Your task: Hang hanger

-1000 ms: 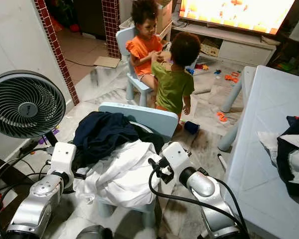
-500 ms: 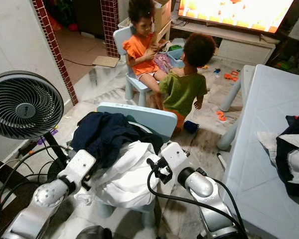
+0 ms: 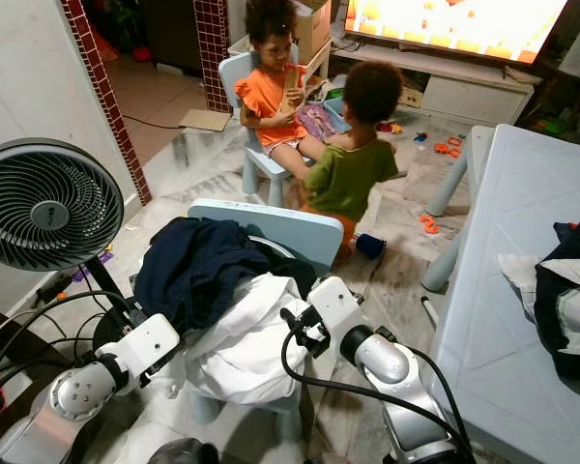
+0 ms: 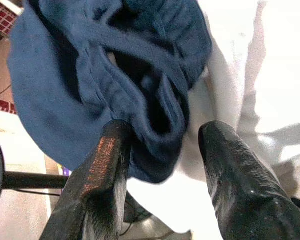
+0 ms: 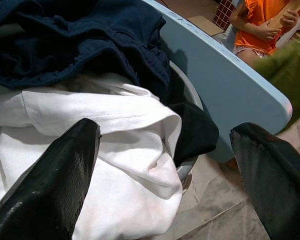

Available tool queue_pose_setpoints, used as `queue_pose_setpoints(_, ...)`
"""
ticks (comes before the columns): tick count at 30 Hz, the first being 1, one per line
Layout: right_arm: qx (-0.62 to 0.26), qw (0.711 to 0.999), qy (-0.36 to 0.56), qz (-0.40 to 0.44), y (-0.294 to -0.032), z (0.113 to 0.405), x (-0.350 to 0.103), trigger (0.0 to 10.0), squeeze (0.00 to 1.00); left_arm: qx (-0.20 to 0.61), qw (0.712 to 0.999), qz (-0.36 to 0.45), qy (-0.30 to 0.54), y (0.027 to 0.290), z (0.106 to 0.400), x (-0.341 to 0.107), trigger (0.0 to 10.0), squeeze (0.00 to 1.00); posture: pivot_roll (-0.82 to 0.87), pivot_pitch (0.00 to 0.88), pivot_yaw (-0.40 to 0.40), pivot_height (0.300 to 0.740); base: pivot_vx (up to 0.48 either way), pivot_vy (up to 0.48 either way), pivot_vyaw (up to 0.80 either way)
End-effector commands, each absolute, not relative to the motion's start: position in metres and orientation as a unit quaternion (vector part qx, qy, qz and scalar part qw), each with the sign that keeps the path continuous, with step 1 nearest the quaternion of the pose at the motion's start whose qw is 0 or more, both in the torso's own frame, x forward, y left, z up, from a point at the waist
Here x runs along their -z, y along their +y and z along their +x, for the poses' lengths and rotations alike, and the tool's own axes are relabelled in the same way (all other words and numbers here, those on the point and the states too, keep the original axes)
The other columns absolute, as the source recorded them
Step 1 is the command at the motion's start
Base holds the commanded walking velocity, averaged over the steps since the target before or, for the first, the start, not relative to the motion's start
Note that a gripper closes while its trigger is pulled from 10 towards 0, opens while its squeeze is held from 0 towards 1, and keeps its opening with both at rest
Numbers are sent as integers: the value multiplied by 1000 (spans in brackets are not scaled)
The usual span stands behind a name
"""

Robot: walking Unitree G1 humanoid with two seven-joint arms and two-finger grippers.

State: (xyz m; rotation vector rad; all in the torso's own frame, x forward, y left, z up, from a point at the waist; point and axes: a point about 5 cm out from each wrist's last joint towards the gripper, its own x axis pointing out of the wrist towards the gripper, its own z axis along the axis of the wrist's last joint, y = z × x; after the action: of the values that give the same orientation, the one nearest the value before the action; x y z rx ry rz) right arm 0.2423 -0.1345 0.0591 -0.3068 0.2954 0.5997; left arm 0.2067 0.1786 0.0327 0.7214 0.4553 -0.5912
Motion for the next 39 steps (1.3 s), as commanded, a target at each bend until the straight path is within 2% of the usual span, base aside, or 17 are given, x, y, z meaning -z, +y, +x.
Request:
queue_pose_setpoints(1, -289, 934, 144, -153, -136, 243, -59, 10000, 0, 285, 863, 354, 219, 184, 203, -29, 10000, 0, 21, 0, -10, 740, 0, 0, 0)
queue_pose_setpoints(3, -289, 934, 144, -153, -135, 243, -59, 10000, 0, 287, 867, 350, 209, 185, 203, -28, 10000, 0, 19, 0, -11, 740, 0, 0, 0)
queue_pose_setpoints(4, -290, 934, 144, -153, -135, 243, -59, 10000, 0, 293, 862, 360, 202, 186, 203, -26, 10000, 1000, 16, 0, -10, 740, 0, 0, 0)
queue_pose_setpoints(10, -289, 934, 145, -154, -136, 244, -59, 10000, 0, 298, 857, 380, 181, 186, 203, -25, 10000, 1000, 15, 0, -11, 740, 0, 0, 0)
queue_pose_setpoints(11, -288, 934, 145, -155, -136, 244, -59, 10000, 0, 297, 858, 380, 179, 187, 204, -24, 10000, 580, 13, 0, -12, 740, 0, 0, 0)
queue_pose_setpoints(12, -288, 934, 145, -155, -136, 244, -59, 10000, 0, 295, 859, 380, 175, 187, 204, -23, 10000, 35, 13, 0, -12, 740, 0, 0, 0)
queue_pose_setpoints(14, -288, 934, 144, -154, -136, 245, -59, 10000, 0, 294, 859, 383, 170, 188, 204, -23, 10000, 0, 13, 0, -12, 740, 0, 0, 0)
queue_pose_setpoints(20, -289, 934, 143, -156, -136, 246, -59, 10000, 0, 301, 858, 388, 153, 190, 210, -21, 10000, 0, 8, 0, -18, 740, 0, 0, 0)
queue_pose_setpoints(21, -289, 934, 143, -156, -136, 246, -60, 10000, 0, 302, 858, 386, 152, 190, 211, -20, 6941, 0, 8, 0, -18, 740, 0, 0, 0)
queue_pose_setpoints(23, -288, 934, 142, -158, -138, 248, -61, 10000, 0, 304, 860, 382, 148, 190, 212, -19, 0, 0, 0, 0, -18, 740, 0, 0, 0)
queue_pose_setpoints(39, -284, 935, 141, -160, -139, 250, -61, 10000, 0, 309, 866, 370, 135, 193, 214, -14, 0, 0, -3, 0, -17, 740, 0, 0, 0)
